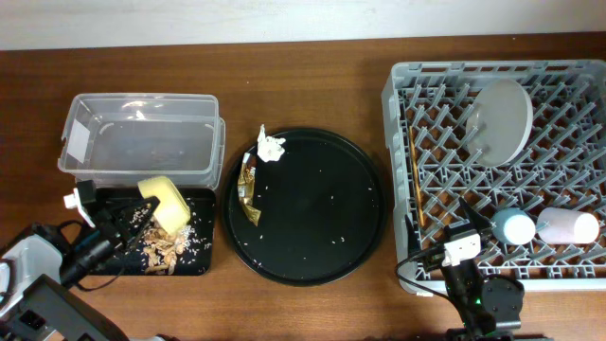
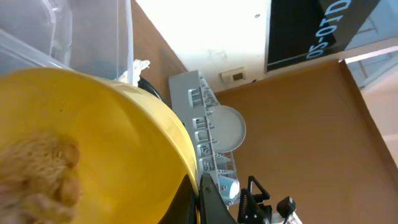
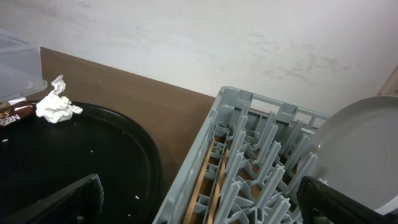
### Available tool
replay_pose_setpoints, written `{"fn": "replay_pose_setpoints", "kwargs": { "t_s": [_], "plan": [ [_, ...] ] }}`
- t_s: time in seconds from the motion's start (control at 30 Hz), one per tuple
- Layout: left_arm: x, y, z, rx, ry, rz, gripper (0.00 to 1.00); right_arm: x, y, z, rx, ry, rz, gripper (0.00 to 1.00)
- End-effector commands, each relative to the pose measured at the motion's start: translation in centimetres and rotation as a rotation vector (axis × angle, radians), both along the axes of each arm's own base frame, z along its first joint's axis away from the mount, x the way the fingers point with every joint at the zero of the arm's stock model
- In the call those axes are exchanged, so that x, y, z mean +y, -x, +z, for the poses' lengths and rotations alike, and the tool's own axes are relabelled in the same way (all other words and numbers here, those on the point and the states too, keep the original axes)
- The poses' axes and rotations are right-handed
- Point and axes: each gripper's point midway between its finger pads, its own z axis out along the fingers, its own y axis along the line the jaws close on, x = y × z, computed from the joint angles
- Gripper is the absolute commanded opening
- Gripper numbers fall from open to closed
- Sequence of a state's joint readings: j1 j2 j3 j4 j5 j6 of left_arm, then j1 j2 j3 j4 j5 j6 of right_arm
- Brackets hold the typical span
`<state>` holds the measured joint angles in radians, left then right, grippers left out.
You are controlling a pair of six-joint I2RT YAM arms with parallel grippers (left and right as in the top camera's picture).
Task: Sort waste into correct bins and load items into the dishwasher rack
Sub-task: 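Tip the yellow bowl over the flat black tray to dump shells, then carry the empty yellow bowl to the rack and set it upright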
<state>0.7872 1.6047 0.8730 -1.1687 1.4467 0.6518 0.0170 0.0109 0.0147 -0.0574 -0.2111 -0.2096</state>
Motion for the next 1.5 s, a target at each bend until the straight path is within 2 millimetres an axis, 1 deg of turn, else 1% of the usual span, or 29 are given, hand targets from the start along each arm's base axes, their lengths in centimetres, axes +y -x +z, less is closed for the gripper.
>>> {"fn": "replay_pose_setpoints", "kwargs": {
  "t_s": [0.0, 0.03, 0.1, 0.3, 0.33, 0.4, 0.43, 0.47, 0.5, 0.53, 0.57, 0.6, 0.63, 0.7, 0.73, 0.8, 0.83, 0.87, 0.9, 0.93, 0.97, 1.03, 1.1, 1.13, 1.2, 1.23, 1.27, 1.37, 1.47],
  "plan": [
    [0.2, -0.1, 1.3, -0.103, 0.007, 0.025, 0.0, 0.0, 0.0, -0.2, 0.001, -0.008, 0.0, 0.98],
    [0.0, -0.2, 1.7, -0.108, 0.028, 0.029, 0.0, 0.0, 0.0, -0.2, 0.001, -0.008, 0.0, 0.98],
    [-0.2, 0.1, 0.6, -0.098, -0.045, -0.001, 0.0, 0.0, 0.0, -0.2, 0.001, -0.008, 0.0, 0.99],
    [-0.9, 0.7, 0.6, 0.012, 0.036, -0.008, 0.0, 0.0, 0.0, -0.2, 0.001, -0.008, 0.0, 0.98],
    [-1.1, 0.6, 1.3, -0.063, 0.009, -0.01, 0.0, 0.0, 0.0, -0.2, 0.001, -0.007, 0.0, 0.98],
    [-1.3, 0.8, 1.1, -0.071, -0.009, -0.021, 0.0, 0.0, 0.0, -0.2, 0.001, -0.007, 0.0, 0.98],
    [-1.4, 0.9, 1.0, -0.019, 0.027, -0.02, 0.0, 0.0, 0.0, -0.2, 0.001, -0.007, 0.0, 0.98],
    [-1.8, 1.1, 0.8, -0.055, -0.028, -0.048, 0.0, 0.0, 0.0, -0.2, 0.001, -0.008, 0.0, 0.98],
    [-2.2, 1.2, 1.6, -0.007, 0.058, -0.034, 0.0, 0.0, 0.0, -0.2, 0.001, -0.008, 0.0, 0.98],
    [-1.9, 1.0, 1.1, -0.069, -0.015, -0.041, 0.0, 0.0, 0.0, -0.2, 0.001, -0.008, 0.0, 0.98],
    [-2.3, 1.0, 1.7, 0.012, 0.092, -0.03, 0.0, 0.0, 0.0, -0.2, 0.001, -0.008, 0.0, 0.98],
    [-3.6, 1.4, 2.1, 0.014, 0.09, -0.071, 0.0, 0.0, 0.0, -0.2, 0.001, -0.007, 0.0, 0.98],
    [-5.0, 1.9, 3.0, -0.054, 0.027, -0.124, 0.0, 0.0, 0.0, -0.2, 0.001, -0.008, 0.0, 0.98],
    [-7.6, 2.4, 5.9, -0.154, -0.035, -0.215, 0.0, 0.0, 0.0, -0.2, 0.001, -0.008, 0.0, 0.98],
    [-9.6, 2.8, 8.1, -0.242, -0.095, -0.3, 0.0, 0.0, 0.0, -0.2, 0.001, -0.008, 0.0, 0.98],
    [-12.4, 2.7, 11.9, -0.365, -0.139, -0.422, 0.01, 0.0, 0.0, -0.2, 0.001, -0.008, 0.0, 0.98],
    [-13.8, 2.1, 13.9, -0.445, -0.148, -0.481, 0.0, 0.0, 0.0, -0.2, 0.001, -0.008, 0.0, 0.98],
    [-14.9, 1.1, 15.1, -0.486, -0.159, -0.534, 0.0, 0.0, 0.0, -0.2, 0.001, -0.008, 0.0, 0.98],
    [-16.7, -0.9, 15.5, -0.463, -0.207, -0.598, 0.0, 0.0, 0.0, -0.2, 0.001, -0.008, 0.0, 0.98],
    [-17.2, -2.1, 14.9, -0.39, -0.244, -0.591, 0.01, 0.0, 0.0, -0.2, 0.001, -0.008, 0.0, 0.98],
    [-19.2, -5.1, 14.3, -0.296, -0.335, -0.524, 0.0, 0.0, 0.0, -0.2, 0.001, -0.008, 0.0, 0.98],
    [-25.5, -7.7, 17.0, -0.371, -0.349, -0.451, 0.0, 0.0, 0.0, -0.2, 0.001, -0.008, 0.0, 0.98],
    [-34.4, -9.4, 18.4, -0.401, -0.188, -0.416, 0.0, 0.0, 0.0, -0.2, 0.001, -0.008, 0.0, 0.98],
    [-39.0, -9.4, 15.5, -0.347, -0.116, -0.486, 0.0, 0.0, 0.0, -0.2, 0.001, -0.008, 0.0, 0.98],
    [-43.9, -9.3, 13.2, -0.328, 0.044, -0.542, 0.0, 0.0, 0.0, -0.2, 0.001, -0.008, 0.0, 0.98],
    [-45.9, -9.5, 10.5, -0.251, 0.108, -0.55, 0.0, 0.0, 0.0, -0.2, 0.001, -0.008, 0.0, 0.98],
    [-47.9, -9.7, 6.2, -0.162, 0.136, -0.558, 0.0, 0.0, 0.0, -0.2, 0.001, -0.007, 0.0, 0.98],
    [-49.0, -9.3, 2.5, -0.125, 0.134, -0.583, 0.0, 0.0, 0.0, -0.2, 0.001, -0.008, 0.0, 0.98],
    [-49.5, -8.9, 1.7, -0.109, 0.124, -0.594, 0.0, 0.0, 0.0, -0.2, 0.001, -0.008, 0.0, 0.98]
  ]
}}
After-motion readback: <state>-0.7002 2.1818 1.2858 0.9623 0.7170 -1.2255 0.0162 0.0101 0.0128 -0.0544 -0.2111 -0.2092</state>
